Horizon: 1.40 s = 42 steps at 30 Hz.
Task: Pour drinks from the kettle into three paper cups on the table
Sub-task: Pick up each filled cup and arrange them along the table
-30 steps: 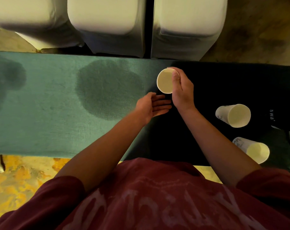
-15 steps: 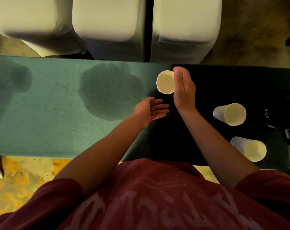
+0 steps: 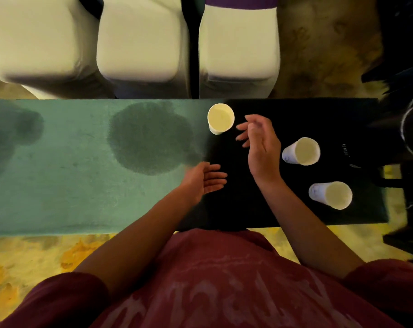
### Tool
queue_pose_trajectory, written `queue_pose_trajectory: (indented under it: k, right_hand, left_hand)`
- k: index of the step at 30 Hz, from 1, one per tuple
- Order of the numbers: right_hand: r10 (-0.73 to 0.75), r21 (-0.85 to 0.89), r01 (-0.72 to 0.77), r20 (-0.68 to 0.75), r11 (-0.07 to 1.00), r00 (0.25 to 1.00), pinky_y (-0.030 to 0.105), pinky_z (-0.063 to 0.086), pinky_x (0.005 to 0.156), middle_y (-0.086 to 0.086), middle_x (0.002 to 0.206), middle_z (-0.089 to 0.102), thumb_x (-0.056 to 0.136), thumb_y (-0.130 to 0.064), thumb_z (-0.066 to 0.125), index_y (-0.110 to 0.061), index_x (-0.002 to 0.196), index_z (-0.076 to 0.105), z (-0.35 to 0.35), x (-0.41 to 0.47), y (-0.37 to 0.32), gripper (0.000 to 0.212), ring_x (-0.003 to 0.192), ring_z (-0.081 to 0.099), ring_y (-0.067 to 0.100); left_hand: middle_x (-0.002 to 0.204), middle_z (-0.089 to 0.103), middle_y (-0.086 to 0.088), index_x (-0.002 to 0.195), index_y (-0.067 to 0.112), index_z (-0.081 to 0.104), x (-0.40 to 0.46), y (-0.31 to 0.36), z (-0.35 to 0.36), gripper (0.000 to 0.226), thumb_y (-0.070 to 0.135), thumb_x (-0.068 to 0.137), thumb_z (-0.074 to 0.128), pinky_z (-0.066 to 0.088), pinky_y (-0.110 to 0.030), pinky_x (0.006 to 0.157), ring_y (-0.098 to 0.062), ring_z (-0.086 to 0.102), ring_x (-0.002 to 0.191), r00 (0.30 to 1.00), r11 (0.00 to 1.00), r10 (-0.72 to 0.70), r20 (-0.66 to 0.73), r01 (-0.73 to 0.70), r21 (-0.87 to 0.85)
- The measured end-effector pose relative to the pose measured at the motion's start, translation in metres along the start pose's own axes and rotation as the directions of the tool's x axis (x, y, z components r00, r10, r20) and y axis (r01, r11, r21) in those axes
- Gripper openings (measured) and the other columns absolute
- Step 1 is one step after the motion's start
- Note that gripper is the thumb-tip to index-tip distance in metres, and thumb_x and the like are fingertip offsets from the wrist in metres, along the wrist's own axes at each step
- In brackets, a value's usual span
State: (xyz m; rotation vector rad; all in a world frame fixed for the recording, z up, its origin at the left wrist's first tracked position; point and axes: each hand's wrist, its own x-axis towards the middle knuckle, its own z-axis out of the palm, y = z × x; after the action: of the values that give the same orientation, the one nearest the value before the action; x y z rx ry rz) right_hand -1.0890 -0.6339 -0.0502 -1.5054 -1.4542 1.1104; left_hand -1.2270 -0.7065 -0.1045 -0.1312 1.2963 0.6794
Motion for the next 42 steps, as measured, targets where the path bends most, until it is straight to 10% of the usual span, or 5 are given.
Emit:
queue_pose_trajectory:
  k: [14, 21, 42]
  right_hand:
    - [0.042, -0.077, -0.065, -0.278, 0.995, 0.96, 0.044, 0.054, 0.075, 0.007, 0.102, 0.073, 0.102, -0.018, 0.041, -0.005, 0.108, 0.068, -0.135, -0.114, 0.043, 0.031, 0.09, 0.069, 0.019]
    - [0.102, -0.13, -0.176, -0.44, 0.976, 0.892, 0.01, 0.04, 0.099, 0.002, 0.145, 0.056, 0.104, -0.027, 0.04, -0.015, 0.143, 0.054, -0.203, -0.099, 0.088, 0.043, 0.126, 0.05, 0.004]
    - [0.284, -0.226, -0.26, 0.077, 0.939, 0.956, 0.037, 0.05, 0.099, 0.001, 0.138, 0.06, 0.104, -0.045, 0.037, -0.021, 0.142, 0.053, -0.259, -0.061, 0.183, 0.047, 0.122, 0.057, 0.018]
  left_hand:
    - [0.096, 0.073, -0.016, 0.117, 0.002, 0.061, -0.02, -0.09, 0.037, 0.037, 0.024, 0.102, 0.036, 0.057, -0.032, 0.068, -0.026, 0.07, 0.079, 0.997, 0.994, 0.017, 0.073, -0.024, 0.106]
    - [0.106, 0.073, -0.018, 0.122, 0.002, 0.061, -0.005, -0.103, 0.092, 0.038, 0.023, 0.103, 0.036, 0.057, -0.037, 0.082, -0.03, 0.071, 0.091, 0.997, 0.99, 0.048, 0.058, -0.056, 0.132]
    - [0.113, 0.068, -0.014, 0.127, 0.005, 0.057, 0.052, -0.134, 0.229, 0.037, 0.022, 0.102, 0.037, 0.056, -0.037, 0.084, -0.029, 0.067, 0.096, 0.997, 0.978, 0.053, -0.062, -0.04, 0.205]
